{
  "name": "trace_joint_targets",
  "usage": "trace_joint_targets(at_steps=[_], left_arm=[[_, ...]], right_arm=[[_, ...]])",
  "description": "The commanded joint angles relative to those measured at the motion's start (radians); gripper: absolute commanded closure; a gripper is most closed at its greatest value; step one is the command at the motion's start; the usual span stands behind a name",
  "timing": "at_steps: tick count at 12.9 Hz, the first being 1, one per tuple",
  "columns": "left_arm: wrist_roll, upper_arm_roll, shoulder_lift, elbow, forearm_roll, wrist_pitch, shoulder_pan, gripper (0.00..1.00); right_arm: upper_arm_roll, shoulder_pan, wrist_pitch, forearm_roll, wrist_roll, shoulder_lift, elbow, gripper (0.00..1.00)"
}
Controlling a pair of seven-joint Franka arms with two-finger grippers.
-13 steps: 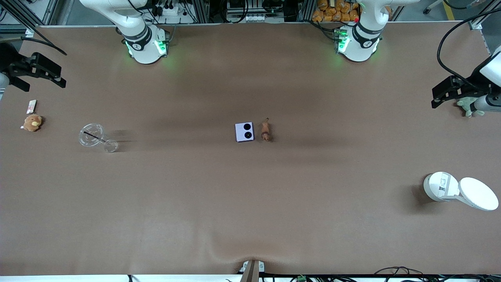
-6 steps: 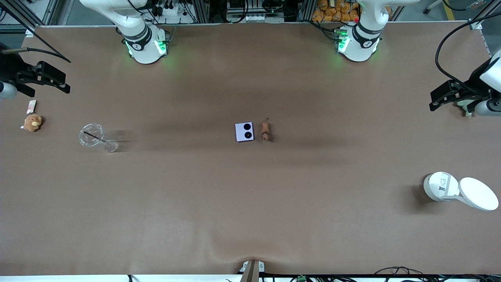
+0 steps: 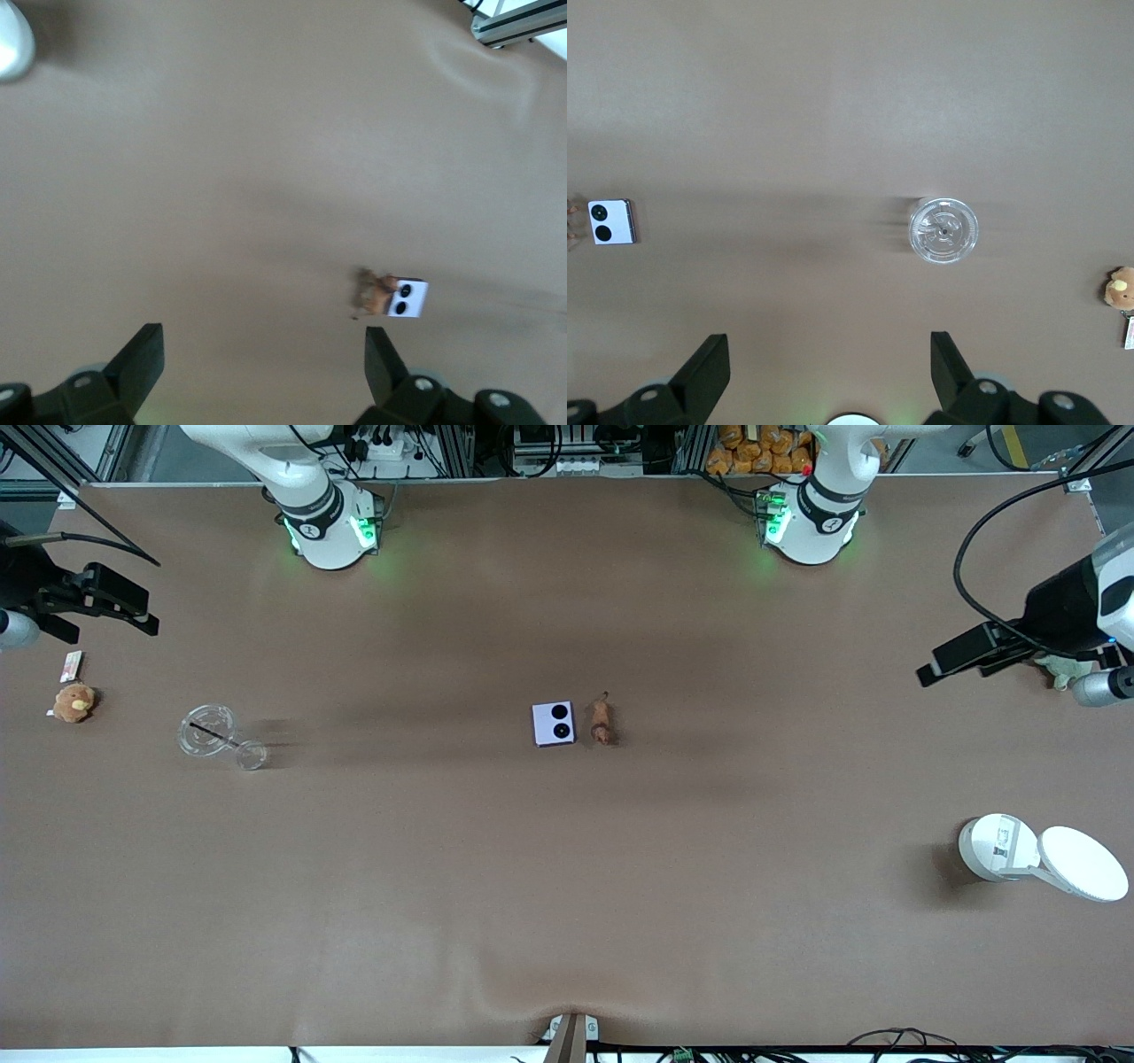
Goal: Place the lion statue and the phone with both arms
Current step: 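Move the left gripper toward the brown lion statue beside the phone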
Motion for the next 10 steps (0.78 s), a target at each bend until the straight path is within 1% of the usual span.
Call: trace_joint_targets(at_steps=[1,3,6,8,10], left_arm=[[-0.094,-0.027,0.05,0.032,-0.019,-0.001,-0.063,0.0],[-0.178,-0.029,0.093,0.036,-0.02,0.015,-0.123,0.0],[-0.408,-0.029,0.134,0.039,-0.022,0.072,-0.207,0.0],[-0.453,-0.026,0.18,0.039,0.0,0.092,-0.299,0.0],[-0.461,-0.029,0.203,0.037,0.106,0.092,-0.386,0.0]], right_arm=[[0.007,-0.009,-0.026,-0.001,-0.011,0.007,0.026,0.0],[0.007,-0.011,-0.026,-0.001,-0.012,0.007,0.026,0.0],[0.007,-0.012,-0.026,-0.003,-0.012,0.007,0.026,0.0],[0.007,-0.011,-0.026,-0.003,-0.012,0.007,0.026,0.0],[0.007,-0.011,-0.026,-0.003,-0.012,0.007,0.026,0.0]])
